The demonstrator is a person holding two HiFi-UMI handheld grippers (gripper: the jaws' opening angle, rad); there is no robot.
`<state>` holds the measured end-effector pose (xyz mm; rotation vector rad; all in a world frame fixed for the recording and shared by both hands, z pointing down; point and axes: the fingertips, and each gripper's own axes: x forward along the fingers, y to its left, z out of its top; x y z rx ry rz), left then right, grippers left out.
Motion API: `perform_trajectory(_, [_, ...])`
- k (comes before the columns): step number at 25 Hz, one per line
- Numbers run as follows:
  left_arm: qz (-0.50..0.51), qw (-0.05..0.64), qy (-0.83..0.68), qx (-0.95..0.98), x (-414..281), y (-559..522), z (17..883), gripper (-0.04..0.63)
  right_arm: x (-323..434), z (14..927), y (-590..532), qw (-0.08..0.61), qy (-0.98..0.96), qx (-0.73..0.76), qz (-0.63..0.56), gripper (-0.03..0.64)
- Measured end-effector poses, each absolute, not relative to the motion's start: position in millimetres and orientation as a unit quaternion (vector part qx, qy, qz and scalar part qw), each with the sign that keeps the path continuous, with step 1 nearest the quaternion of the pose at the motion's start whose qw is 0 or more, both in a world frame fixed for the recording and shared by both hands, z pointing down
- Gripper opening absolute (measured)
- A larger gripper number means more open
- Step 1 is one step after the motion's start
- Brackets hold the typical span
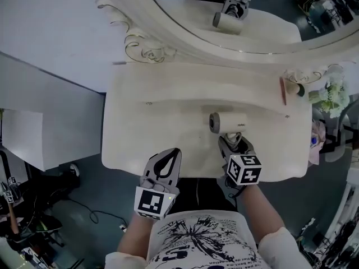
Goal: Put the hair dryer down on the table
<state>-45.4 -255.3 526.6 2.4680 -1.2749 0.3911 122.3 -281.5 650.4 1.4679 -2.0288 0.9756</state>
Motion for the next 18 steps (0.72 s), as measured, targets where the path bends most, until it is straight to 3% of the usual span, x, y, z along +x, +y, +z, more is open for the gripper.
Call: perform_trajectory(18, [0.168,0.177,-0.461,0.853,-31,-261,532,0.021,121,677,-289,0.285,-0.714,0.496,0.404,0.255])
